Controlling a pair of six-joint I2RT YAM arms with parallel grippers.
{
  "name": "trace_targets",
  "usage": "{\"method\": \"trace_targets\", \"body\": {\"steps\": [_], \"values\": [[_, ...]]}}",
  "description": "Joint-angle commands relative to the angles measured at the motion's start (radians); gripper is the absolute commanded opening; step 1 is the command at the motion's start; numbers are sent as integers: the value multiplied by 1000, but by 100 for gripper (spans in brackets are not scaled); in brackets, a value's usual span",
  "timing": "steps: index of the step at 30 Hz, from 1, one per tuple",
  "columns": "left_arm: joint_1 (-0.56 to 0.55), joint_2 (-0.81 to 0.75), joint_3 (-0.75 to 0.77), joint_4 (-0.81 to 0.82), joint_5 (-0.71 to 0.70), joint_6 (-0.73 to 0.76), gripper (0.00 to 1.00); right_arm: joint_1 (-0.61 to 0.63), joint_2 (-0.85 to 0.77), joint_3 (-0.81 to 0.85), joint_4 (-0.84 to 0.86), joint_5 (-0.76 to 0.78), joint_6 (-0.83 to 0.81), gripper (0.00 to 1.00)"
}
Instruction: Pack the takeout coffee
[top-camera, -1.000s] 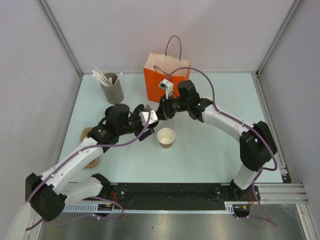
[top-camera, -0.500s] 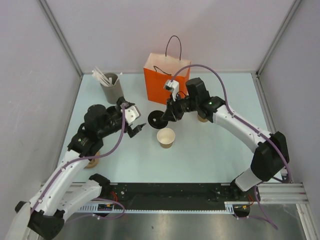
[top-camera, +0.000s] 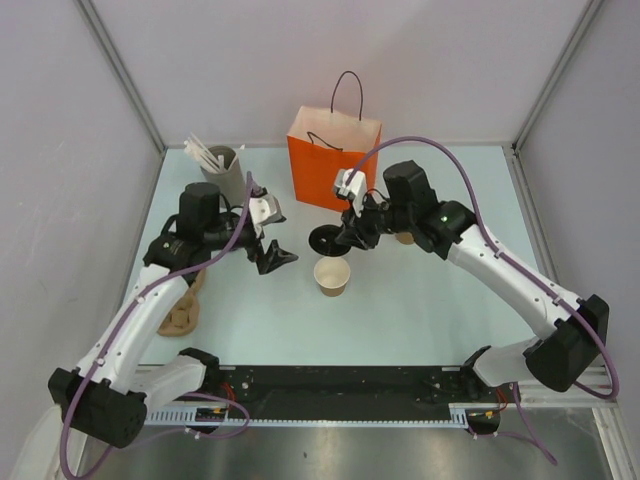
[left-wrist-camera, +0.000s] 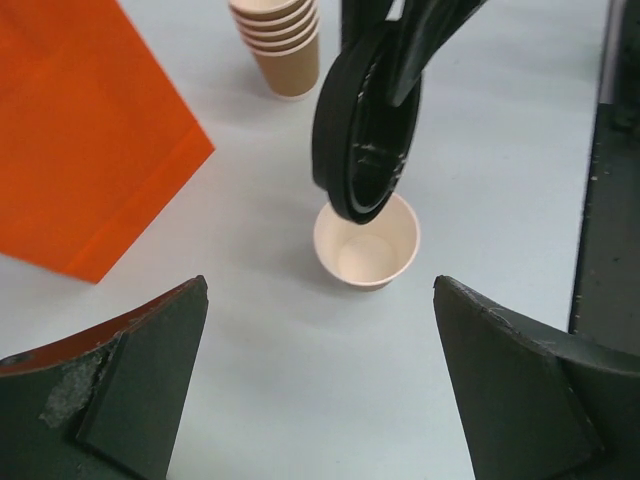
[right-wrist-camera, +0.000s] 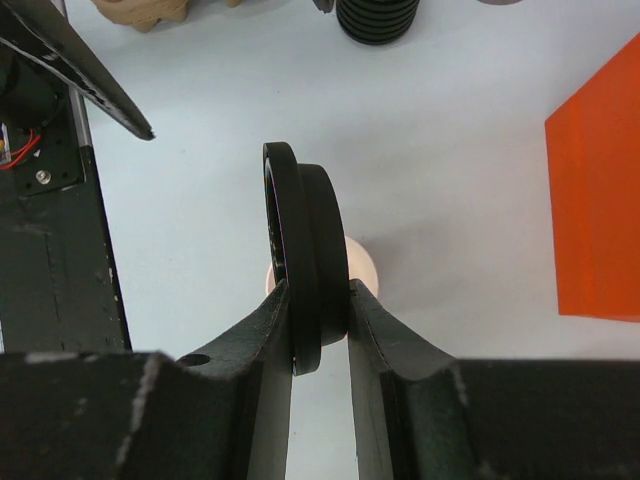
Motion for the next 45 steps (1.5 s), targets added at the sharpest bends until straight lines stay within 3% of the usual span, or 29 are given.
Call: {"method": "trace_targets", "body": {"steps": [1, 5, 12, 15, 17, 23, 27, 32, 36, 39, 41, 45], "values": [[3, -9, 71, -72, 199, 93, 99, 22, -8, 21, -43, -42, -63, 27], [-6, 32, 115, -183, 311, 189, 99, 30, 11, 21, -63, -116, -66, 27], [-85, 80, 106, -131, 203, 187, 99, 74, 12, 24, -73, -158, -63, 27], [-87, 71, 97, -22, 133, 34, 99, 91, 6, 22, -53, -2, -66, 24], [-81, 87, 126, -37, 90, -46, 100, 94, -3, 22, -45, 71, -80, 24], [-12, 184, 244, -140, 133, -180, 99, 107, -64, 16, 10, 305, -118, 25], [25, 233, 273, -134, 211, -312, 100, 148, -110, -1, 70, 553, -179, 25], [28, 293, 309, -120, 280, -441, 100, 205, -161, -16, 139, 791, -322, 25], [40, 336, 373, -124, 312, -499, 99, 242, -193, -48, 193, 898, -419, 25], [49, 353, 408, -103, 344, -583, 99, 239, -208, -51, 179, 860, -398, 25], [49, 345, 407, -62, 361, -590, 99, 237, -210, -51, 119, 751, -367, 25], [46, 292, 405, -87, 351, -377, 99, 214, -198, -51, 42, 552, -270, 25]]}}
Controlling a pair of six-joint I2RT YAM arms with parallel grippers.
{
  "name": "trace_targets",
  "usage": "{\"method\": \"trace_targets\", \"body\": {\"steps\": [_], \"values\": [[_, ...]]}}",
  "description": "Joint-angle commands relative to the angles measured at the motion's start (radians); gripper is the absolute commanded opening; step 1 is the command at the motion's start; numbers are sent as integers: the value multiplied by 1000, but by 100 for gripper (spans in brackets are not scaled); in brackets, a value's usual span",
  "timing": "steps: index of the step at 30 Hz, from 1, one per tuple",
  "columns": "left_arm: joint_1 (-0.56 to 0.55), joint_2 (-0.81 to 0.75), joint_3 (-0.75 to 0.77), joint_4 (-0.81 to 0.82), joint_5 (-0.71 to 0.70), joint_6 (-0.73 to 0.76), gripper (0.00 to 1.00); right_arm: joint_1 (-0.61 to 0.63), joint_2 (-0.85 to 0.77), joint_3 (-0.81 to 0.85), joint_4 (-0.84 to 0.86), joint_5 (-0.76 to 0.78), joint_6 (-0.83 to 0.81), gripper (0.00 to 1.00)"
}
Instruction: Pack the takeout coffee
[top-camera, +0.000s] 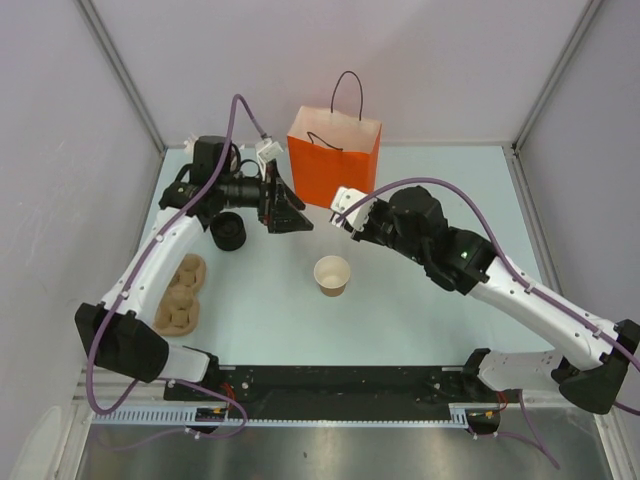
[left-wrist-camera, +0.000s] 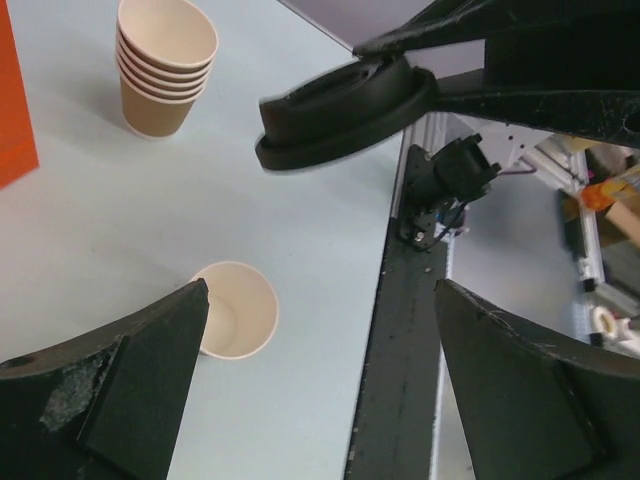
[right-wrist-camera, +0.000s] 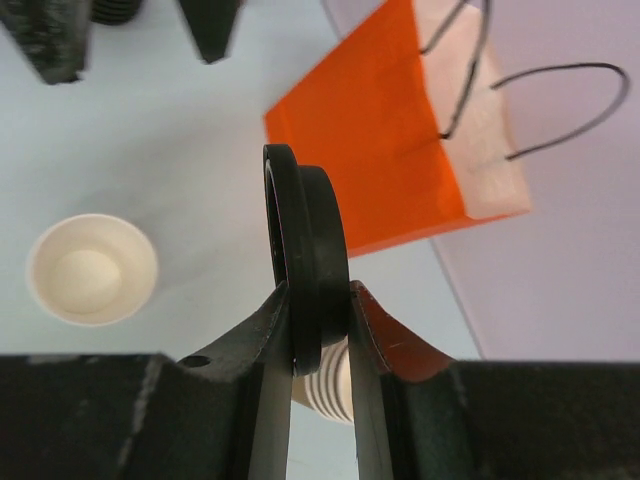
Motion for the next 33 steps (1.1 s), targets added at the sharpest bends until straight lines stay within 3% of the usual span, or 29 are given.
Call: {"method": "trace_targets", "body": {"steps": [1, 6, 10, 15, 21, 24, 28, 33], "values": [[3, -68, 42, -6, 30, 166, 100, -24, -2, 0, -69, -203, 83, 26], [-43, -83, 65, -116, -37, 407, 100, -64, 5, 1, -103, -427, 133, 25], [-136, -138, 11, -105, -128, 582, 99, -106, 18, 12, -119, -531, 176, 25], [-308, -215, -125, 8, -345, 656, 99, -149, 42, 20, -139, -678, 215, 25], [-361, -181, -119, 25, -387, 645, 97, -158, 59, 24, -157, -761, 221, 24], [-374, -163, -115, 30, -410, 637, 89, -158, 61, 27, -166, -786, 219, 25], [-393, -150, -116, 33, -424, 623, 63, -158, 59, 27, -175, -797, 213, 25], [-394, -147, -110, 39, -432, 608, 47, -158, 59, 27, -172, -786, 213, 25]]}}
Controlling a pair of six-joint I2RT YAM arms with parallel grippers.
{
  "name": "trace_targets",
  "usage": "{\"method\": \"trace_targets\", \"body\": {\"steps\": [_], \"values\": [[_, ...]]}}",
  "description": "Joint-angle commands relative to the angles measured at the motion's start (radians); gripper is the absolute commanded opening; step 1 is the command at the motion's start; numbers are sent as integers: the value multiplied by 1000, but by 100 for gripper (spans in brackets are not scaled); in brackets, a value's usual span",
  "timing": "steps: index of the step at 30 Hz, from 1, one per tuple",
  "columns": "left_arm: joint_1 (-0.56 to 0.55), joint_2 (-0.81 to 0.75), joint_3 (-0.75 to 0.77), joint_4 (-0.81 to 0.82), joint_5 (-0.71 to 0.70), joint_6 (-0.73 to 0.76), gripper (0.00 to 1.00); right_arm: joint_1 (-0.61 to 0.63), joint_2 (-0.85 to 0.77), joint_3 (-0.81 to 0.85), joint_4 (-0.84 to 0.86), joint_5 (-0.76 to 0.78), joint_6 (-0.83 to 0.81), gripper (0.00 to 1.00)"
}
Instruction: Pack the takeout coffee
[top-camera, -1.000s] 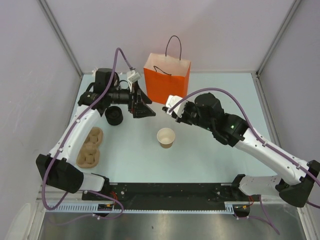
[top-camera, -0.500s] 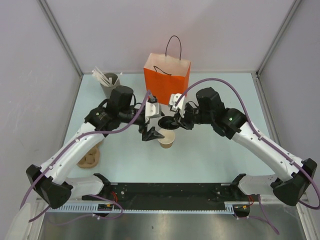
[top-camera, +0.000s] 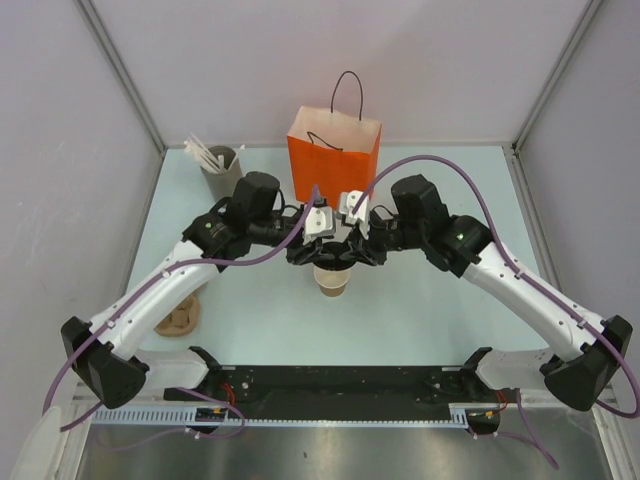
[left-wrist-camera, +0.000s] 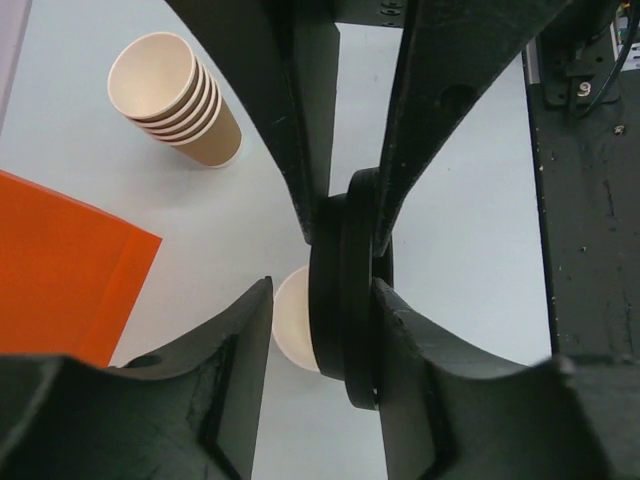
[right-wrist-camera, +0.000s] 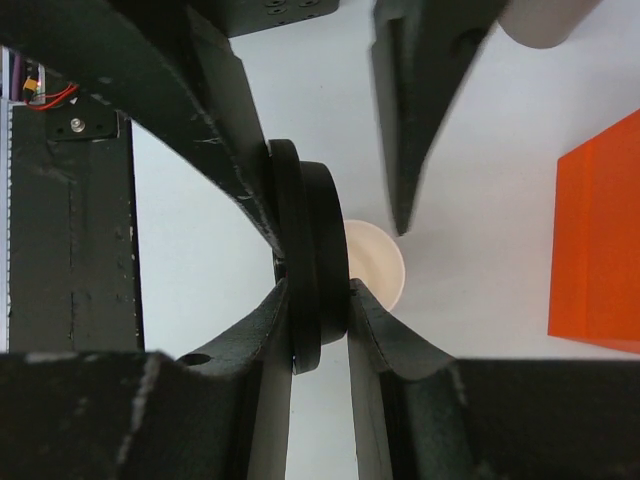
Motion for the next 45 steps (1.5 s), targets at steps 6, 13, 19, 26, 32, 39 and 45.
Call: {"method": "trace_targets", "body": {"steps": [6, 13, 19, 26, 32, 39, 45], "values": [[-8, 8, 19, 46, -18, -13, 30, 5, 4, 28, 12, 13, 13, 27], [-8, 20, 17, 43, -41, -47, 27, 13, -45, 28, 21, 109, -20, 61], [57, 87, 72, -4, 45, -136, 28, 59, -135, 28, -2, 336, -151, 88], [232, 221, 167, -34, 330, -366, 28, 141, -189, 19, -114, 539, -342, 95], [302, 304, 197, 0, 459, -507, 29, 210, -182, -67, -64, 620, -424, 90], [304, 357, 201, 12, 512, -556, 29, 315, -83, -182, 101, 791, -507, 83], [304, 386, 204, 2, 515, -552, 29, 388, 2, -182, 185, 901, -558, 79]]}}
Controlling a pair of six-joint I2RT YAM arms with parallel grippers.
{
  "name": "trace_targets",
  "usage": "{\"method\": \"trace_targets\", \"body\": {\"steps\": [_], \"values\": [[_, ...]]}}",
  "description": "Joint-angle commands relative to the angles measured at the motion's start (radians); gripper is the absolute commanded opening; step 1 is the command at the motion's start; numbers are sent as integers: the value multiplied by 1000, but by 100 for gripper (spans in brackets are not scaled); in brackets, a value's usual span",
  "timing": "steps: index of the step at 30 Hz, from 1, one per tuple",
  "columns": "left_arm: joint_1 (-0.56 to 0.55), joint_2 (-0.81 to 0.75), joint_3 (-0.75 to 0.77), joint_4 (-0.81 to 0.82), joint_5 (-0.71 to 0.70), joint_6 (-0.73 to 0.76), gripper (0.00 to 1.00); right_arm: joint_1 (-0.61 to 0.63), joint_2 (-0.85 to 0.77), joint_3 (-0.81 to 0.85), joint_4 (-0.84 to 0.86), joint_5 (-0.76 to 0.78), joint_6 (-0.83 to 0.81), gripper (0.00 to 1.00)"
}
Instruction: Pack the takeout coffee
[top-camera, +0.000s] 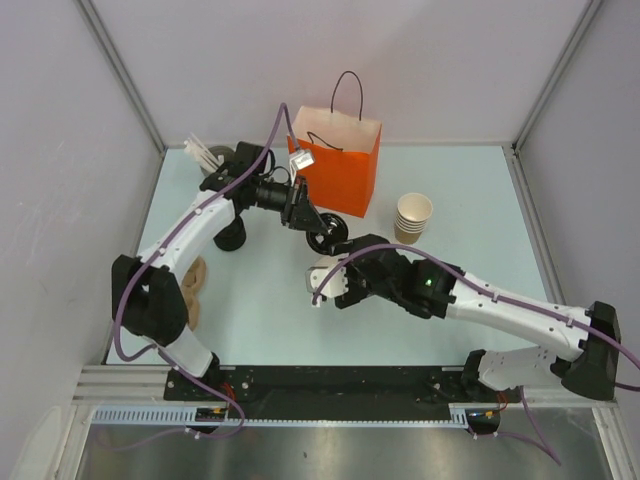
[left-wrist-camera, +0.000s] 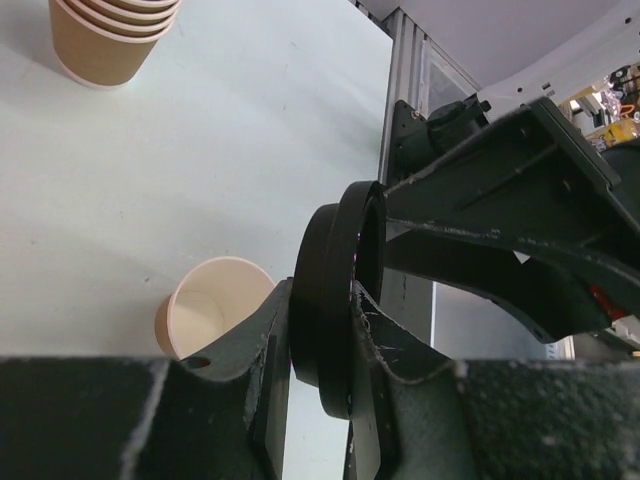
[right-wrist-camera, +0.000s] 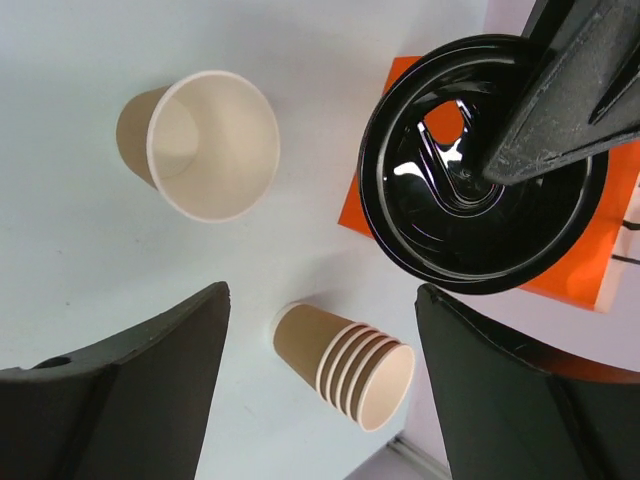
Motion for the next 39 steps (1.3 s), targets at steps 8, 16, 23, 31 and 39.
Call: {"method": "trace_targets", "body": {"steps": [8, 16, 23, 31, 39], "values": [[0, 41, 68, -8, 36, -6, 28, 73, 62, 13, 188, 195, -94, 76], [0, 32, 61, 9, -1, -12, 13, 33, -13, 14, 140, 149, -48, 74], [0, 46, 68, 1, -24, -14, 21, 31, -50, 62, 7, 10, 16, 75], [-7, 44, 65, 1, -30, -12, 24, 79, 24, 65, 19, -35, 35, 74], [-38, 51, 71, -19, -44, 20, 25, 102, 93, 67, 111, 8, 27, 73]]}}
